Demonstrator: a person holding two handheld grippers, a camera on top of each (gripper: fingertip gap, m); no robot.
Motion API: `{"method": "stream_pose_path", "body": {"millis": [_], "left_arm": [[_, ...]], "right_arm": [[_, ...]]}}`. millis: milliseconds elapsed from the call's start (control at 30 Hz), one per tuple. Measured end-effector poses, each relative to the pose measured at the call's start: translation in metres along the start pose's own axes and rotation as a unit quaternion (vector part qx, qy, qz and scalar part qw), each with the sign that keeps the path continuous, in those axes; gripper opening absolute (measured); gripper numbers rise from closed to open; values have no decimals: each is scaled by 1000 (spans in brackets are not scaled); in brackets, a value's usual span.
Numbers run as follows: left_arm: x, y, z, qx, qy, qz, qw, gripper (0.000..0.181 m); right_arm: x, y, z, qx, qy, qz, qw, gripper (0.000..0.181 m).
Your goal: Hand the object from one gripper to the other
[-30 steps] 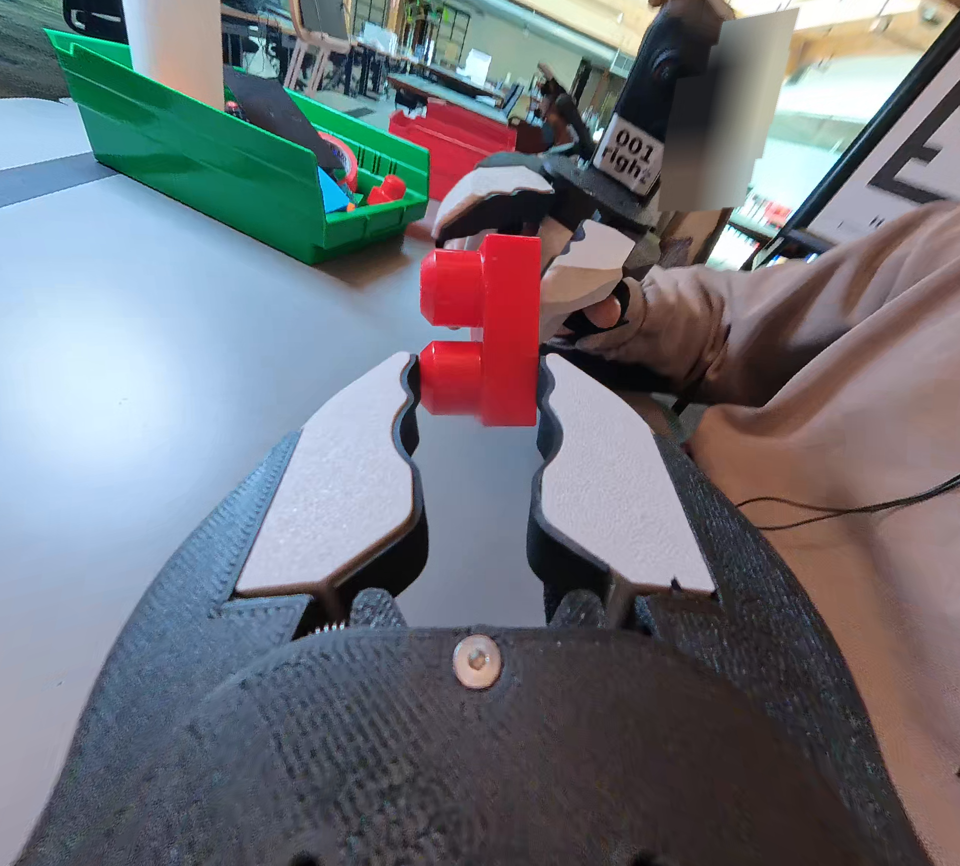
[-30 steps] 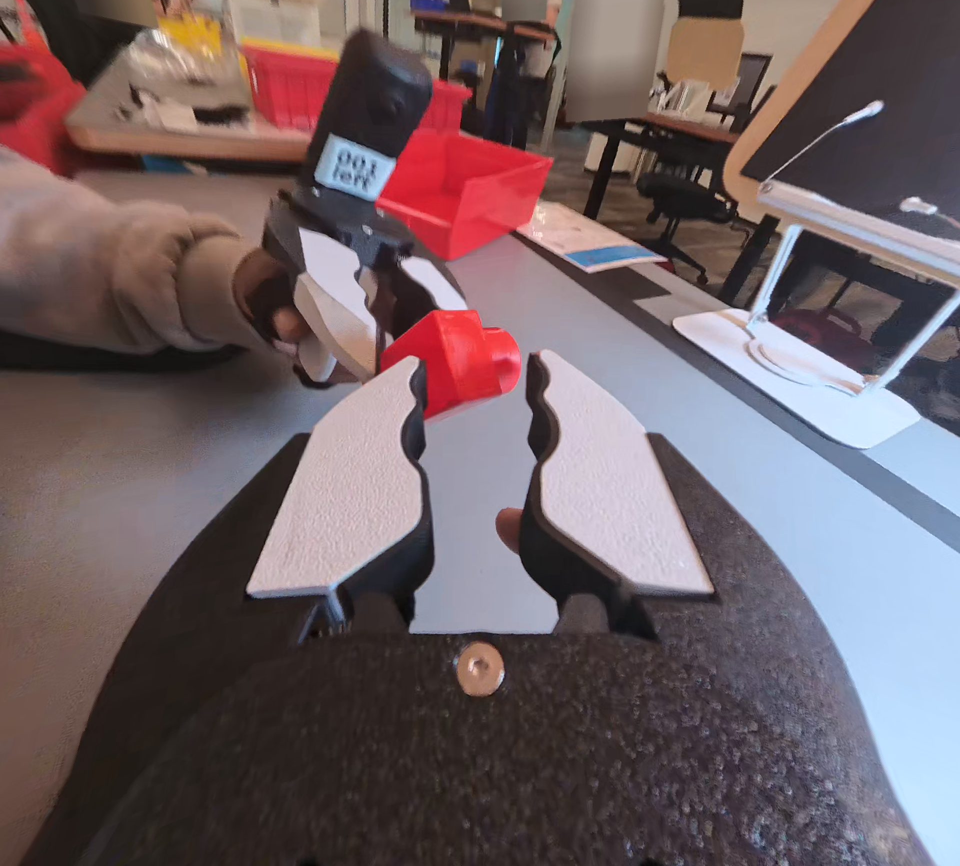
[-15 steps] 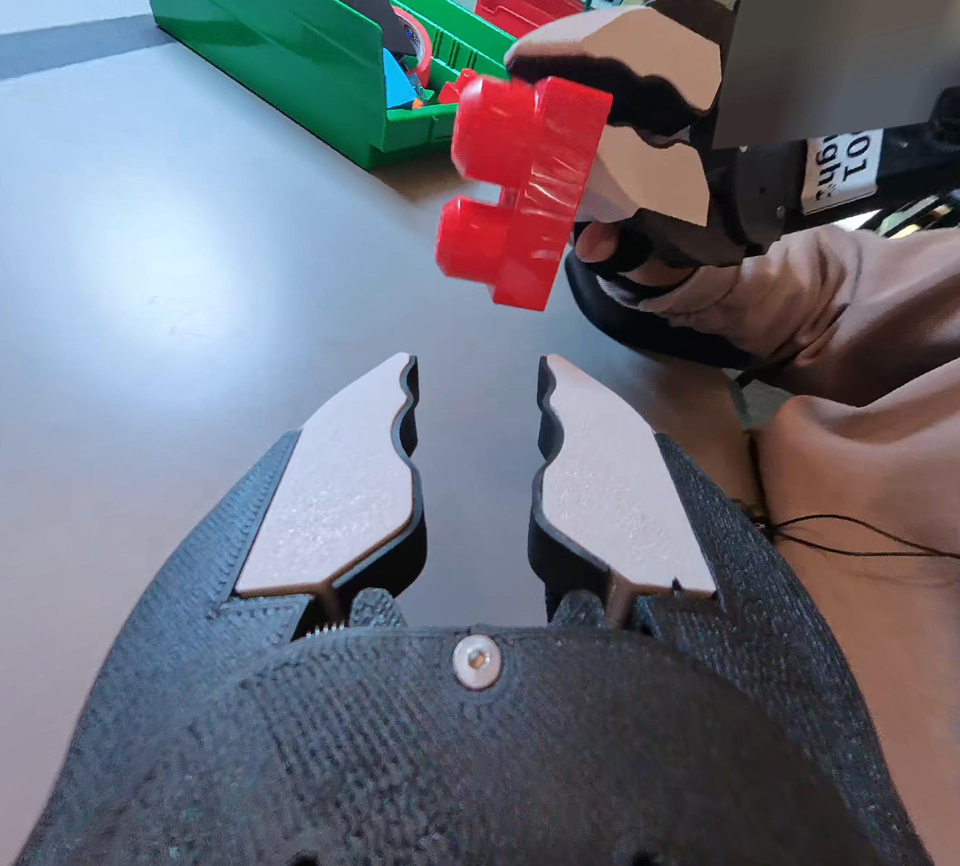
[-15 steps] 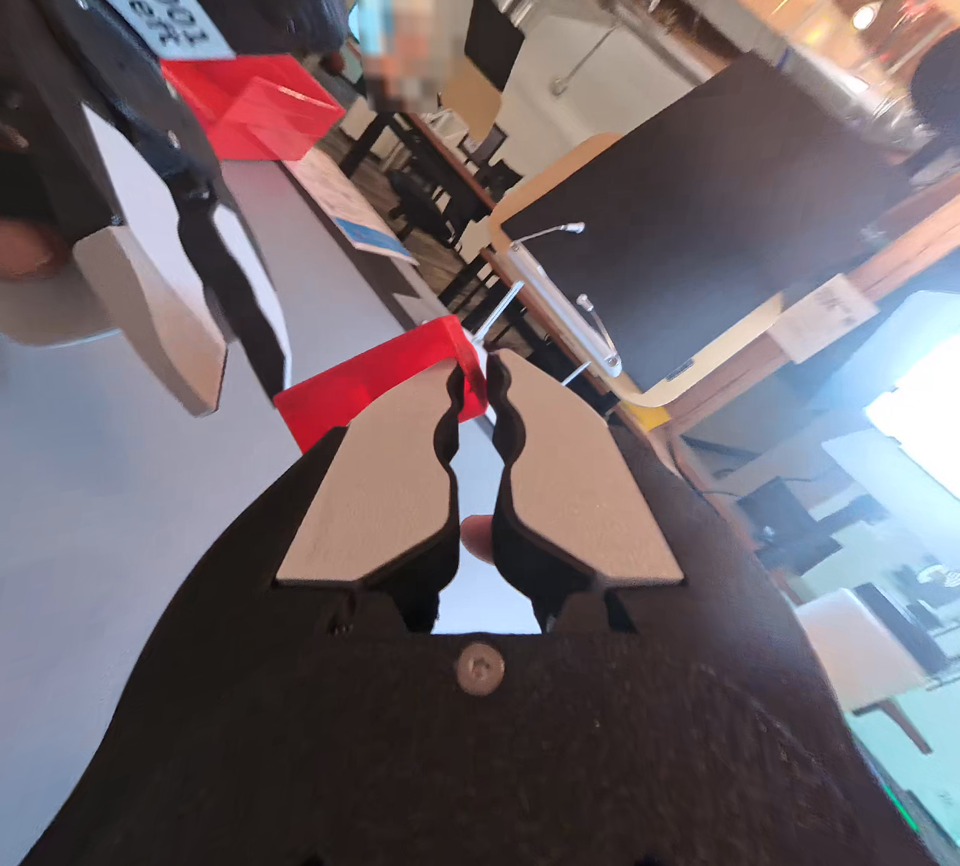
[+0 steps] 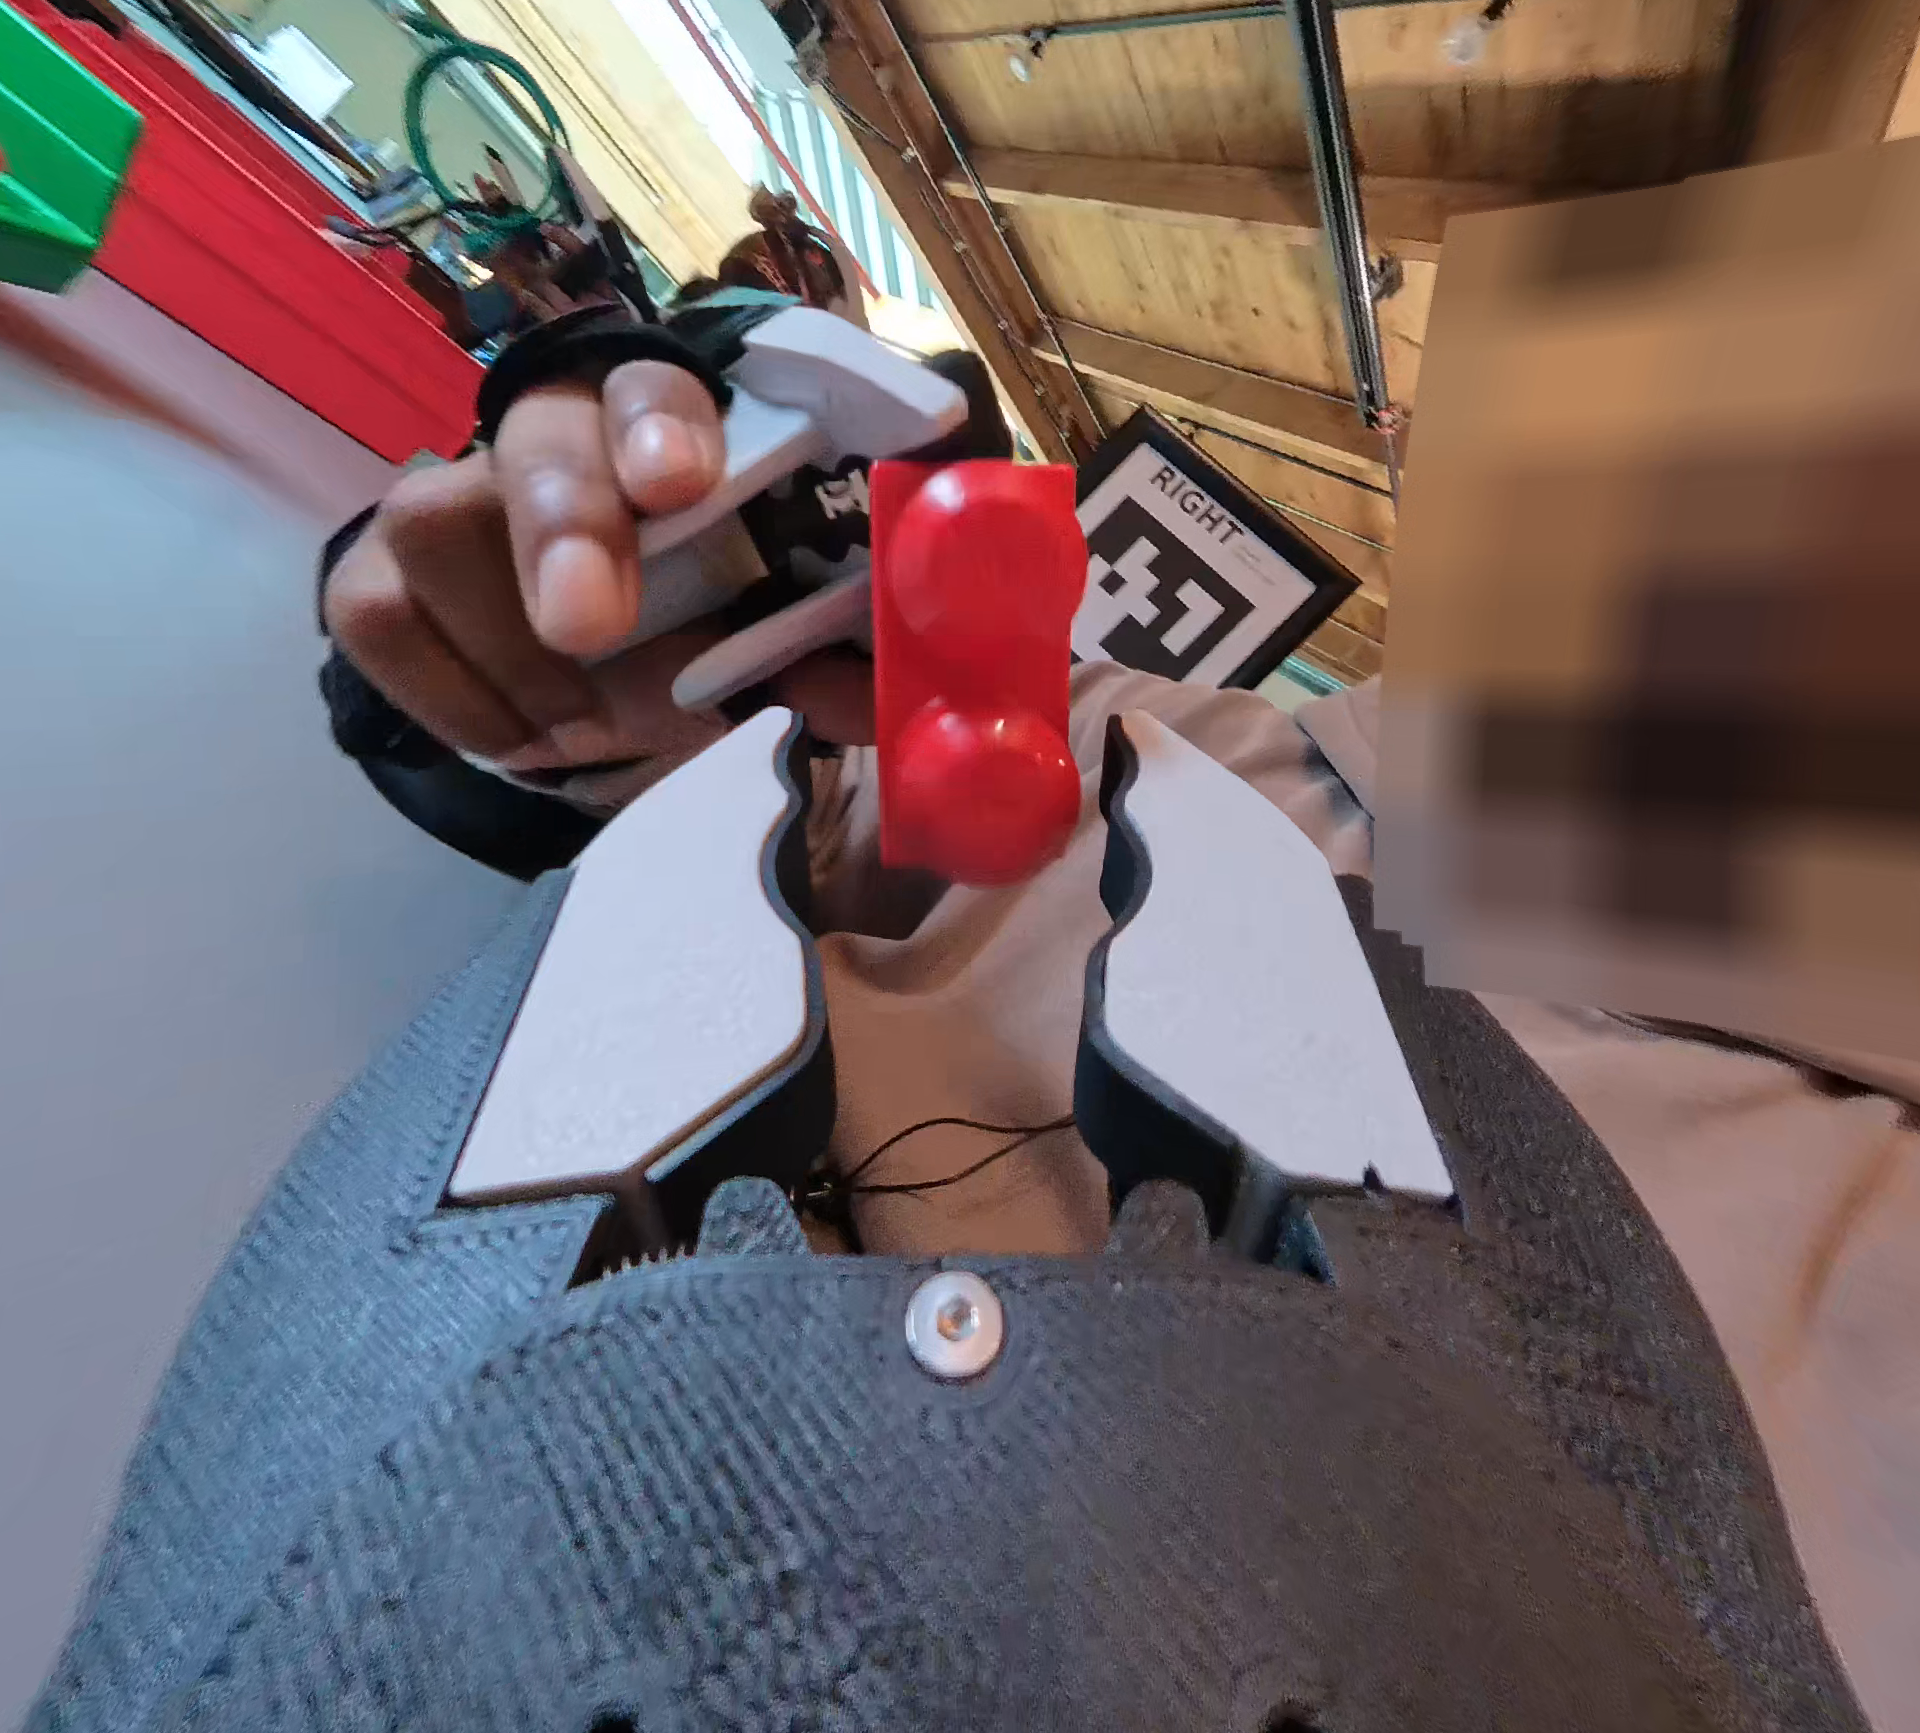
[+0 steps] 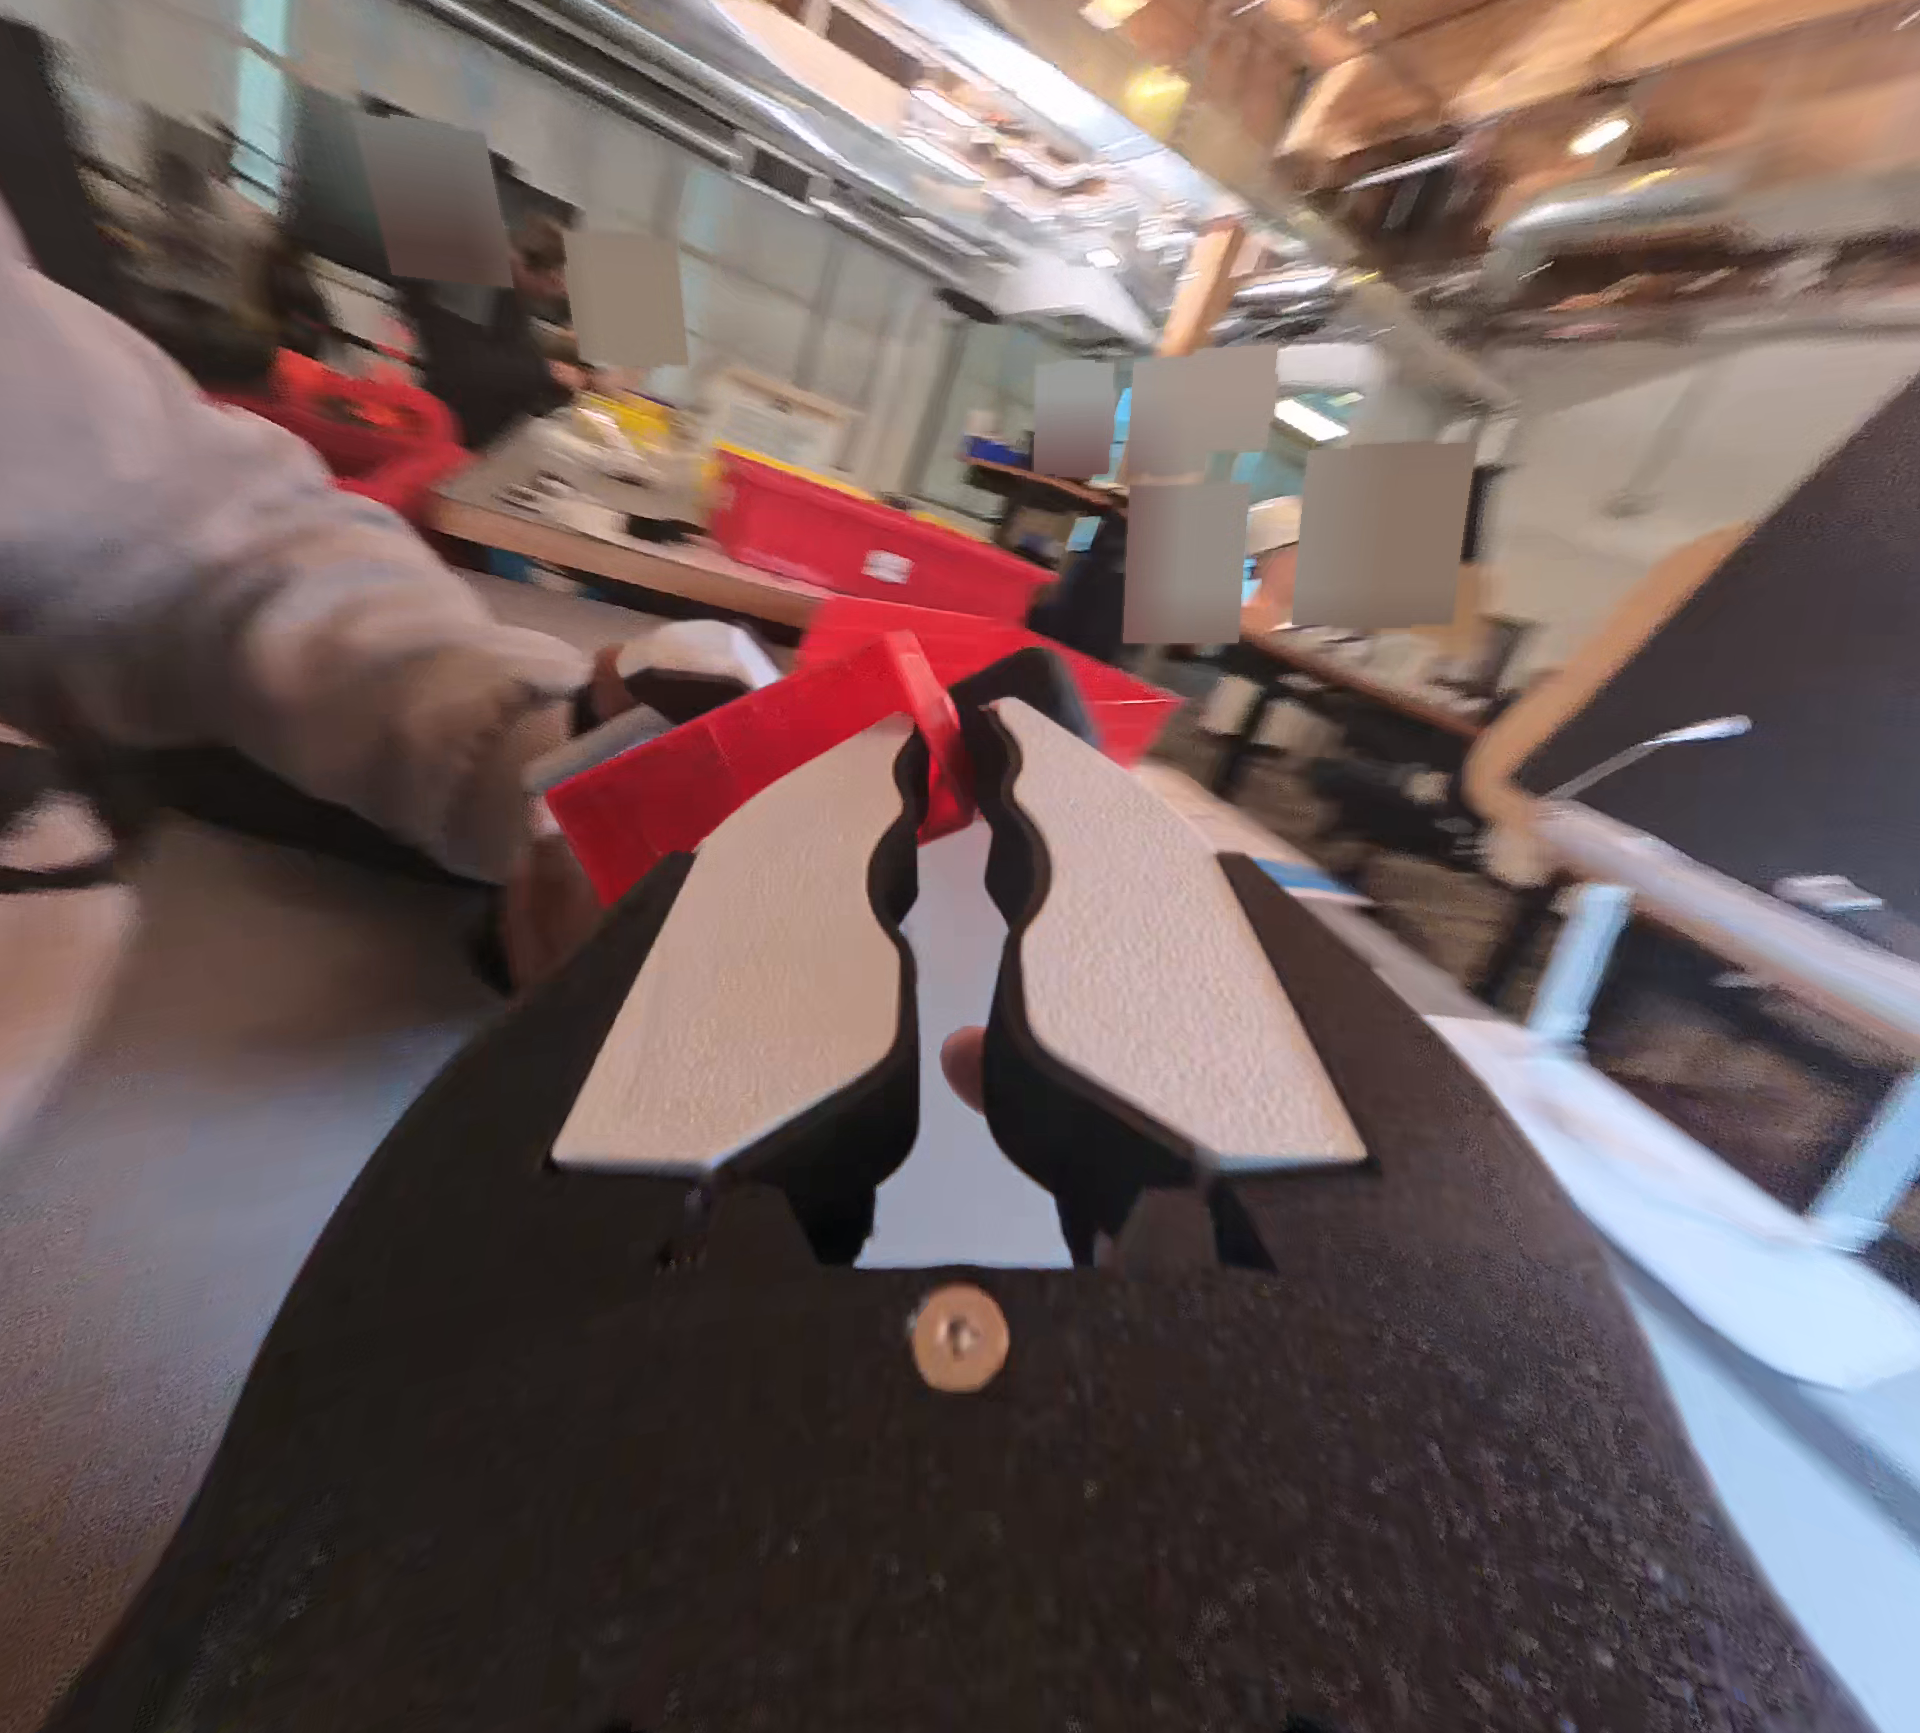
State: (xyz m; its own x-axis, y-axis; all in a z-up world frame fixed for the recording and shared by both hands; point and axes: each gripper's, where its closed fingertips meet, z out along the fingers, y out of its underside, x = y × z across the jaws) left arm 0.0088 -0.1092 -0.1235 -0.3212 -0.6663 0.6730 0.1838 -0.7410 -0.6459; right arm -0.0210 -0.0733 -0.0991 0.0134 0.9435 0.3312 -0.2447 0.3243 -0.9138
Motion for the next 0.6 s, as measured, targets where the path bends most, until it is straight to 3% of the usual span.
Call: {"method": "stream_pose_path", "body": {"millis": [167,300,400,500,600], "left_arm": [[16,17,9,-44,51,-1,998,50],[14,24,11,-64,44,10,997,38],[1,21,8,-70,-13,35,997,37],[-10,6,-2,-54,-83,97,990,37],[-31,-19,-25,-35,-217,209,953,37]], "right_arm": [[-24,2,1,5,-122,145,982,8],[-35,10,2,-19,-167,183,968,7],[-23,18,2,-45,-132,163,977,11],[6,18,-2,-44,-71,183,979,27],[33,21,-9,-41,-27,238,970,33]]}}
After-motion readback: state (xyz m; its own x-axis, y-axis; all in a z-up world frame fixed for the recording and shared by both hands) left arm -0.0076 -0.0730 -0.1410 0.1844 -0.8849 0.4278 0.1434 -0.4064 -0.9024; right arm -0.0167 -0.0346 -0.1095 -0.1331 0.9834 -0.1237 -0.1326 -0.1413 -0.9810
